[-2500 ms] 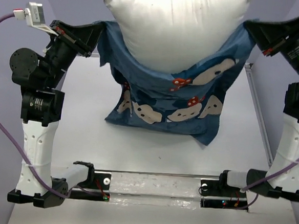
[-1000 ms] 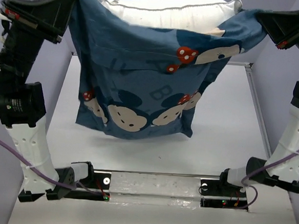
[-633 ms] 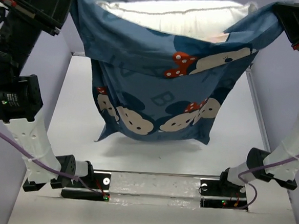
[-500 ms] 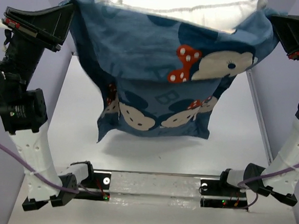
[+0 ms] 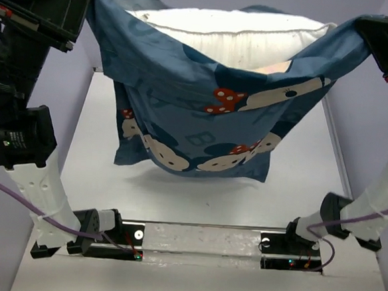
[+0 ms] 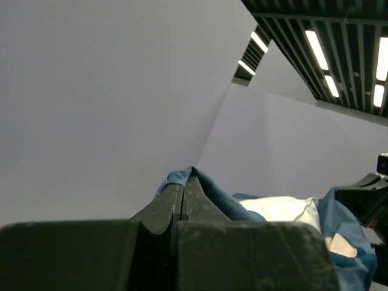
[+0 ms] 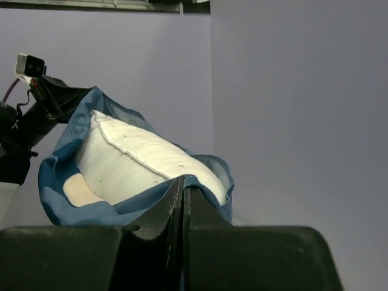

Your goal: Put the pillow into the pillowcase

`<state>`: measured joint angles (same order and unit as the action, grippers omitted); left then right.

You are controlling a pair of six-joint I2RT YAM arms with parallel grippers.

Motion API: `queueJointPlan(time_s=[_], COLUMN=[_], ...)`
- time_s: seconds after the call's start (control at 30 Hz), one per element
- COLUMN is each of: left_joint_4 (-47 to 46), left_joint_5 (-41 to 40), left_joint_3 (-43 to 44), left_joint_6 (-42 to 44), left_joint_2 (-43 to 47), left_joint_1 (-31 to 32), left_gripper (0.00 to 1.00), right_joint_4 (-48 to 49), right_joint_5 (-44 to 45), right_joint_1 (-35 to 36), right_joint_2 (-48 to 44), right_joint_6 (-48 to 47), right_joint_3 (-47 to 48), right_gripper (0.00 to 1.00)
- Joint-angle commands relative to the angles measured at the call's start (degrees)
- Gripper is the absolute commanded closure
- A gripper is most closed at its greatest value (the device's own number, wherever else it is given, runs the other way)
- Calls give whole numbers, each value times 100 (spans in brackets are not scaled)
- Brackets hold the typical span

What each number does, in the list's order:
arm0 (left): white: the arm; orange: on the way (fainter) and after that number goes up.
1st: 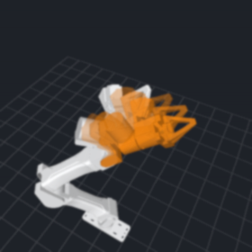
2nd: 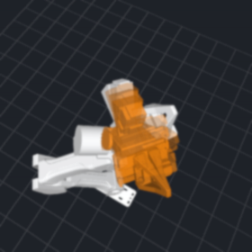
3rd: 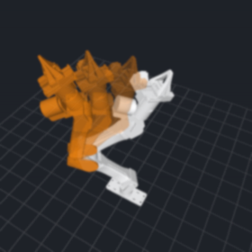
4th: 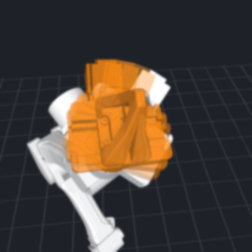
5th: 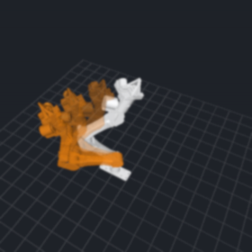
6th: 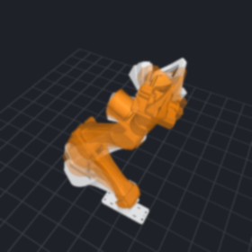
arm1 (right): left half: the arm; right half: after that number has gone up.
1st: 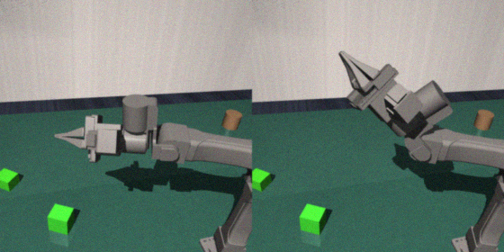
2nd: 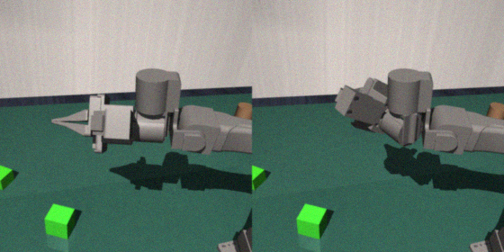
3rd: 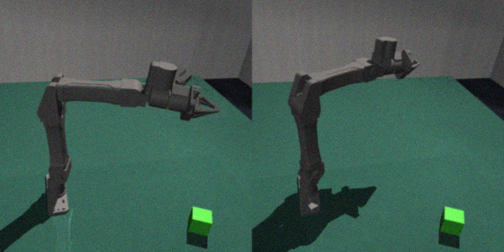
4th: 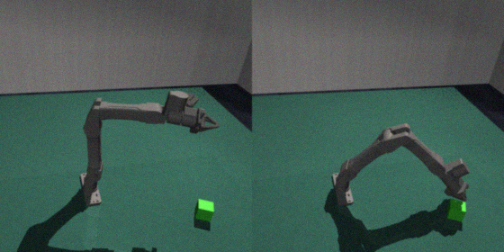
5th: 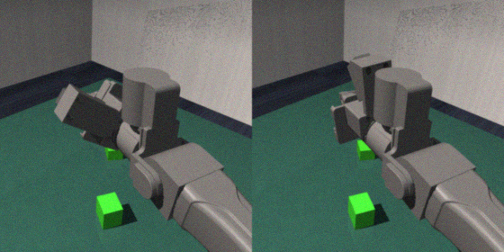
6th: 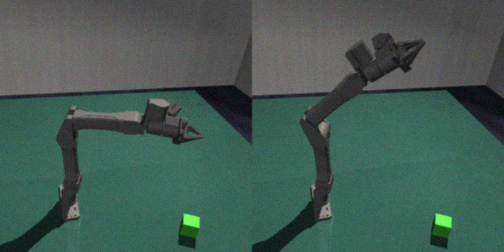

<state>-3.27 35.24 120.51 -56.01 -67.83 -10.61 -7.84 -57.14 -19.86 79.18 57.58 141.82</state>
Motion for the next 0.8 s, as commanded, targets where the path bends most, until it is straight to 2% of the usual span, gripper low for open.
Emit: queueJointPlan(time_s=[0.0,0.03,0.07,0.1,0.13,0.17,0.2,0.23,0.27,0.3,0.33,0.37,0.43,0.5,0.63,0.7,0.73,0.77], left_joint_4=[458,76,-302,-71,227,448,789,984,1238,1337,1146,874,1090,1537,1346,1495,1661,1663], left_joint_5=[-817,-774,-869,-1140,-1769,-1915,-2186,-2206,-2154,-2127,-2110,-2118,-2389,-2723,-3276,-4160,-4488,-4491], left_joint_3=[1684,851,-10,-427,-188,502,926,1374,1910,2219,1883,1306,1474,2070,1906,1968,1976,1977], left_joint_6=[1107,1110,1066,1161,1728,1873,2100,2120,2120,2155,2034,1954,2075,2120,2619,3504,3988,3992], left_joint_2=[74,460,1056,1157,1123,897,729,223,-52,-150,-108,-38,-403,-617,-178,-29,24,42], left_joint_1=[244,244,270,348,428,498,586,621,639,813,832,833,833,833,876,1472,1944,2062], left_gripper=[100,100,100,100,100,100,100,100,100,100,100,100,100,100,100,100,100,100], right_joint_4=[-94,1018,2196,2625,2742,2596,2168,797,531,833,1637,1915,2477,2515,2674,2358,2200,2120], right_joint_5=[644,530,686,365,40,-33,1,184,169,64,-6,-51,-43,10,212,413,684,879], right_joint_1=[-106,-106,-106,-106,-106,-106,-54,25,26,26,26,87,166,271,657,1130,1586,1590], right_joint_2=[909,-494,-1117,-1272,-1282,-1386,-1474,-1475,-1475,-1719,-1852,-2062,-2248,-2450,-2810,-2960,-3178,-3285], right_joint_6=[221,210,671,1049,1175,1037,696,-203,-238,22,303,680,982,957,922,607,414,273], right_joint_3=[3118,-226,-2078,-2854,-2914,-2784,-2469,-1500,-1473,-1804,-2224,-2994,-3685,-4377,-5416,-5751,-6301,-6637], right_gripper=[100,100,100,100,100,100,100,100,100,100,100,100,100,100,100,100,100,100])
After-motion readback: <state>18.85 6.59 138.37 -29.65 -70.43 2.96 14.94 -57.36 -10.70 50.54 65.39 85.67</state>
